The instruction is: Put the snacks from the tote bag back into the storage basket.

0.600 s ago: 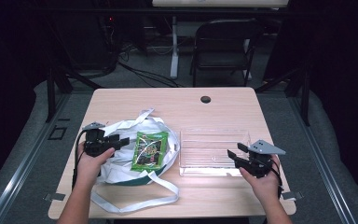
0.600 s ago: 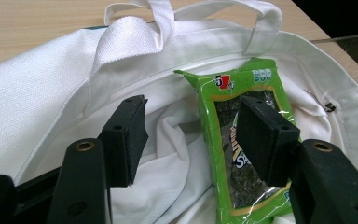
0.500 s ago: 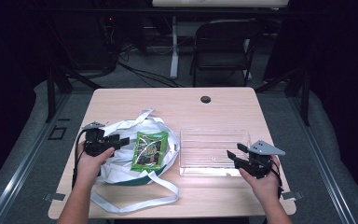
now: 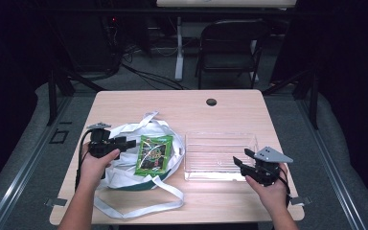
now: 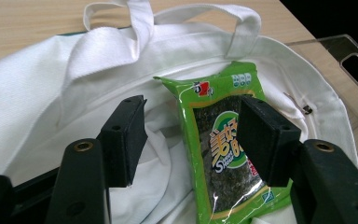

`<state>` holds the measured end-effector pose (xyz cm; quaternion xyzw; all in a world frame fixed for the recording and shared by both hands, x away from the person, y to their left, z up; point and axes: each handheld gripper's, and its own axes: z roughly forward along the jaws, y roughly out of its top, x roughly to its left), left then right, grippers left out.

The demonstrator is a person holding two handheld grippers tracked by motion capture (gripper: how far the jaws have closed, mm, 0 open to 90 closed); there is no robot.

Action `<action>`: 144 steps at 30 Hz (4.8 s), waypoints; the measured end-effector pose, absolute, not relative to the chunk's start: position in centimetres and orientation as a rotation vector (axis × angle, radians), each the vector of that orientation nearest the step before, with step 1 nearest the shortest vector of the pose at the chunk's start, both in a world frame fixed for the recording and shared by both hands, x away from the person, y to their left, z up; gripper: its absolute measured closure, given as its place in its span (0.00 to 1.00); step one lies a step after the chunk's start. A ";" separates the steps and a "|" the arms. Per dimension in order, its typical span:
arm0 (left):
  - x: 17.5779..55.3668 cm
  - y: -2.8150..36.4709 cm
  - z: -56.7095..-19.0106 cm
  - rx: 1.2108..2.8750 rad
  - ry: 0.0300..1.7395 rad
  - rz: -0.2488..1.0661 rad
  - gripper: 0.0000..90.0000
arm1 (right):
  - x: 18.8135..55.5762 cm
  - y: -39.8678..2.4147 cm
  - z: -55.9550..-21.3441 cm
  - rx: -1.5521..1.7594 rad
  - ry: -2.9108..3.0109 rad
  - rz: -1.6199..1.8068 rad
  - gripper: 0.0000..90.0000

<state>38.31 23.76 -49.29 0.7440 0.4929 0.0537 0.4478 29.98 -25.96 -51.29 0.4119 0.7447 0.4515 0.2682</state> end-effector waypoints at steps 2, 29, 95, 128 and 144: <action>38.5 23.4 -49.3 1.857 1.219 0.111 0.45 | 29.9 -26.0 -51.3 1.112 2.007 1.214 0.50; 39.6 20.7 -50.7 1.951 1.230 -0.008 0.37 | 29.3 -26.2 -51.7 1.128 2.017 1.196 0.49; 39.8 20.5 -51.6 2.024 1.077 -0.245 0.51 | 28.9 -25.9 -51.7 1.109 2.021 1.187 0.49; 39.5 22.6 -51.9 1.992 1.052 -0.265 0.79 | 29.7 -25.5 -51.9 1.099 2.039 1.205 0.49; 39.3 23.9 -51.1 1.923 1.071 -0.204 0.80 | 29.6 -25.5 -51.8 1.099 2.040 1.208 0.49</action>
